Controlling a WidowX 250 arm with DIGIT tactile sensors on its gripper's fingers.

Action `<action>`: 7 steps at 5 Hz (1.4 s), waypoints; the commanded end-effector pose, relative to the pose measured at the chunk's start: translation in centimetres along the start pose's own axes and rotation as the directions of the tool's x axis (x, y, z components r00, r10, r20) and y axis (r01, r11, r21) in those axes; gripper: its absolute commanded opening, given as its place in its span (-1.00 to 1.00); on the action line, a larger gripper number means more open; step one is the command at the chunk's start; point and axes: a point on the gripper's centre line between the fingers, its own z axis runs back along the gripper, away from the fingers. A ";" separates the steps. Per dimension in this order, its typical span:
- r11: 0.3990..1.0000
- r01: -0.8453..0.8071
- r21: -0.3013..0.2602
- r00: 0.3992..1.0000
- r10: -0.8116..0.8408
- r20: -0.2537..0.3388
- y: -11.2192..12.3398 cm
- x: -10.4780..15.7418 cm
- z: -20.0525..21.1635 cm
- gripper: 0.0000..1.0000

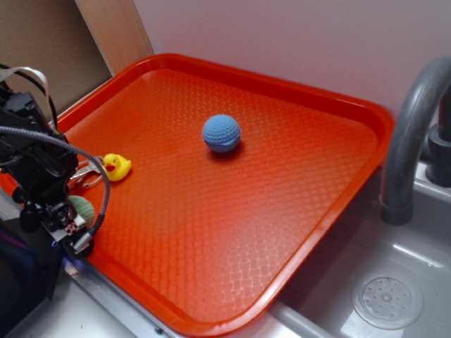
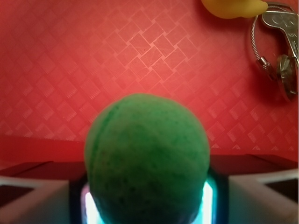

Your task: Grab the green ball.

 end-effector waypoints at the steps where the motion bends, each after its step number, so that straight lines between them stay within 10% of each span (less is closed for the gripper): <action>1: 0.998 -0.063 0.019 0.995 0.061 0.084 1.5 2.8 4.4 -1.00; 2: 0.983 -0.178 0.053 0.959 0.161 0.231 2.4 6.9 9.8 -1.00; 3: 0.977 -0.202 0.064 0.961 0.185 0.206 2.6 10.1 14.7 -1.00; 4: 0.974 -0.224 -0.039 0.962 0.228 0.153 3.5 12.0 18.7 -1.00; 7: 0.957 -0.282 -0.066 0.950 0.288 0.123 4.7 12.1 17.5 -1.00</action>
